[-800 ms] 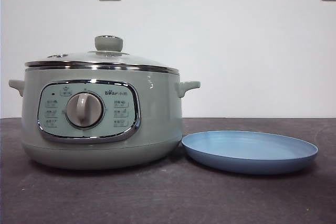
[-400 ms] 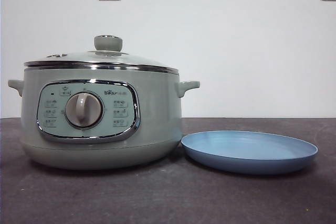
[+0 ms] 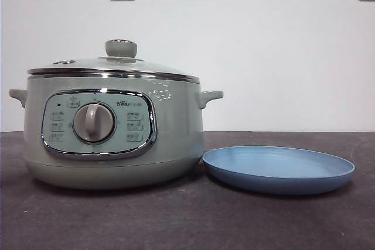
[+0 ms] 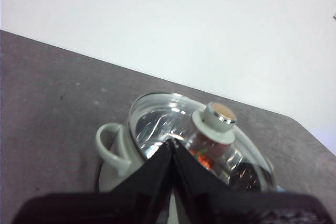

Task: Take the pumpkin out from the steamer,put the pumpkin in the blue plate,close the lid

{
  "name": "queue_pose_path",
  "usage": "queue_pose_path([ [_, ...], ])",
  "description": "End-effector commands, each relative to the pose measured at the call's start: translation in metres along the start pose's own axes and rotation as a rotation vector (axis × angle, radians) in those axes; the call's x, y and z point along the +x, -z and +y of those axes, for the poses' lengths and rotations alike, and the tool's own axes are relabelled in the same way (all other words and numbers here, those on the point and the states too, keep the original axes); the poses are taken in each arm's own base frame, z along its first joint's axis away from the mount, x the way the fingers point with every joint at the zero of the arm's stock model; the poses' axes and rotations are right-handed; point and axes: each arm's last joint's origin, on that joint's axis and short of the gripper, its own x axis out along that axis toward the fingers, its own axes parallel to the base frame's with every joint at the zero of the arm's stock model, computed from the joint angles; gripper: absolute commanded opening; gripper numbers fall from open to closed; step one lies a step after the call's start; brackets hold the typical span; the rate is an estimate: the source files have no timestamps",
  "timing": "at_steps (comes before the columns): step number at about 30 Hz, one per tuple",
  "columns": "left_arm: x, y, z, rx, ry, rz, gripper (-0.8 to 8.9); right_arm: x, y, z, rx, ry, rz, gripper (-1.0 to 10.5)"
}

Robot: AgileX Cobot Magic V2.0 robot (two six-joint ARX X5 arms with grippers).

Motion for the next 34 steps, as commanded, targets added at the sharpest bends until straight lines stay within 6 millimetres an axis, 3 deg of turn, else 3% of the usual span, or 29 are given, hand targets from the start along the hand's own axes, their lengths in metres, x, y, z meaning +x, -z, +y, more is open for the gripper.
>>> queue_pose_path([
  [1,0.002,-0.017,-0.007,0.034,0.0,0.017,-0.08,-0.002,-0.018,0.01,-0.074,-0.01,-0.016,-0.1],
  [10,0.025,-0.075,-0.029,0.194,0.018,0.137,-0.03,0.002,-0.064,0.035,-0.28,-0.023,0.09,0.0],
  [13,0.035,-0.09,-0.034,0.236,0.045,0.201,0.13,0.007,-0.074,0.042,-0.323,-0.067,0.135,1.0],
  [15,0.042,-0.097,-0.037,0.241,0.095,0.231,1.62,0.011,-0.079,0.044,-0.324,-0.066,0.143,2.3],
  [17,0.049,-0.104,-0.039,0.232,0.134,0.247,4.18,0.016,-0.083,0.046,-0.322,-0.063,0.152,3.5],
  [18,0.052,-0.106,-0.04,0.228,0.149,0.255,4.79,0.018,-0.084,0.046,-0.32,-0.06,0.159,3.8],
  [25,0.084,-0.112,-0.042,0.198,0.198,0.322,4.65,0.036,-0.082,0.044,-0.3,-0.086,0.235,3.9],
  [34,0.159,-0.098,-0.061,0.233,0.247,0.475,4.65,0.056,-0.074,0.043,-0.261,-0.151,0.335,3.8],
])
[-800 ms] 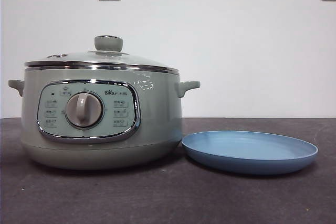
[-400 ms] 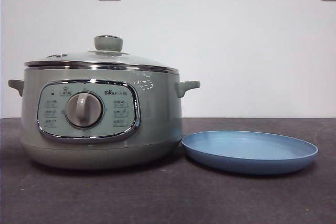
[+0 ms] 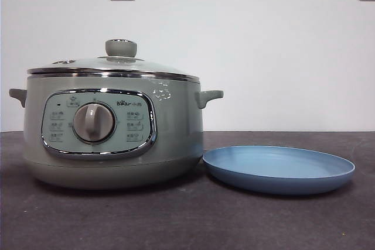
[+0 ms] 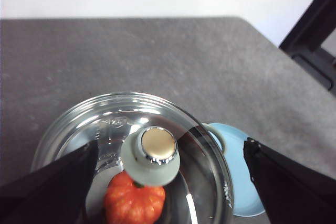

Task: Take the pumpkin out from the steamer,put the pumpkin in the blue plate,close the lid

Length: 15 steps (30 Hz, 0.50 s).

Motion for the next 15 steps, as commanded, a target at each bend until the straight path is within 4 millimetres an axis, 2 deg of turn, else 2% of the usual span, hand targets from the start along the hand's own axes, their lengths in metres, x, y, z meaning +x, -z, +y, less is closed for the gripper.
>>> queue_pose_path([
  [1,0.027,-0.001,-0.003,0.051,-0.013,0.051,4.65,0.004,0.0,0.0,0.005,-0.008,0.013,3.8],
  [10,0.101,0.009,-0.014,0.169,-0.085,0.188,4.65,0.009,0.0,-0.002,0.011,-0.004,0.03,3.8],
  [15,0.12,0.019,-0.01,0.18,-0.117,0.245,4.65,0.01,0.0,-0.002,0.011,-0.004,0.031,3.8],
])
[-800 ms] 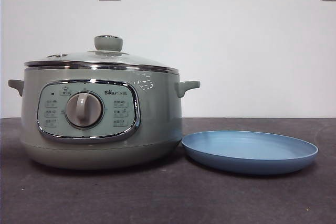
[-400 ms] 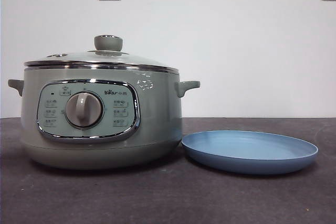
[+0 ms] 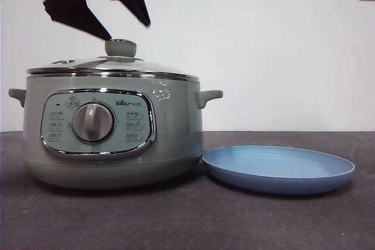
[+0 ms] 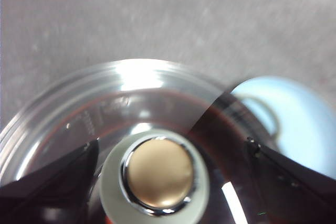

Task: Take the pumpkin out from the steamer,put the pumpkin in the blue plate,close the lid

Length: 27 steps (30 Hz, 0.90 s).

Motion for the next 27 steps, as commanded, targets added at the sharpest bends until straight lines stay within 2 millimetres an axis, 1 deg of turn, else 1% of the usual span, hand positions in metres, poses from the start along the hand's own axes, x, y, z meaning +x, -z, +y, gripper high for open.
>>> queue_pose_path([
  [1,0.0073,0.0022,0.0009,0.021,-0.009,0.02,4.65,0.0001,-0.0006,0.0005,0.001,-0.003,-0.003,3.8],
  [11,0.0107,0.0068,0.0016,0.03,-0.01,0.065,4.55,0.0004,-0.0005,0.0004,0.002,-0.003,-0.001,3.8],
  [13,0.0107,0.0075,0.0015,0.046,-0.009,0.073,3.62,0.0004,-0.0005,0.0004,0.002,-0.003,-0.001,3.8],
  [16,0.0105,0.0089,0.0016,0.063,-0.008,0.087,1.57,0.0004,-0.0005,0.0004,0.002,-0.003,-0.001,3.8],
  [20,0.0105,0.0098,0.0015,0.071,-0.006,0.097,-0.15,0.0004,-0.0003,0.0004,0.003,-0.003,0.001,3.8],
  [27,0.0088,0.0044,0.002,0.076,-0.014,0.046,-0.09,0.0006,-0.0003,0.0002,0.006,-0.002,0.002,3.8],
])
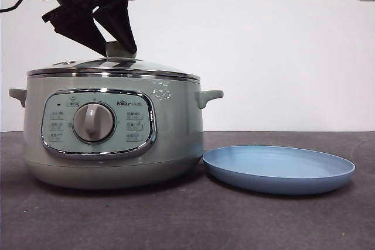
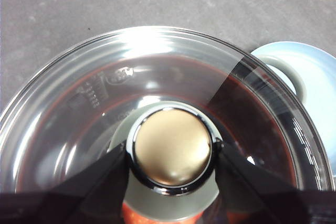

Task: Take the pumpkin out from the steamer,put the pumpkin in the blue plate,close the lid

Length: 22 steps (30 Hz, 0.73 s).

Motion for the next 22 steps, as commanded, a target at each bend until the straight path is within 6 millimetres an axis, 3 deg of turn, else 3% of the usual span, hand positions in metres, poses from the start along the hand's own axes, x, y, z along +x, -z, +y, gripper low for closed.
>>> queue_pose_path([
  [1,-0.002,-0.006,0.0,0.025,-0.006,-0.046,-0.09,0.0,0.0,0.0,0.006,-0.002,0.0,3.8],
  [6,-0.021,-0.012,-0.001,0.032,-0.033,-0.108,-0.09,0.002,-0.001,0.0,0.006,-0.01,0.002,3.8],
  [10,-0.046,-0.015,-0.004,0.037,-0.063,-0.177,-0.09,0.009,-0.002,0.004,0.0,-0.129,0.022,3.8],
  [16,-0.102,-0.015,-0.009,0.042,-0.136,-0.318,-0.09,0.035,-0.004,0.015,-0.039,-0.268,0.037,3.8],
  [22,-0.162,-0.002,-0.014,0.02,-0.278,-0.438,-0.09,0.075,-0.003,0.043,-0.094,-0.413,0.078,3.8],
])
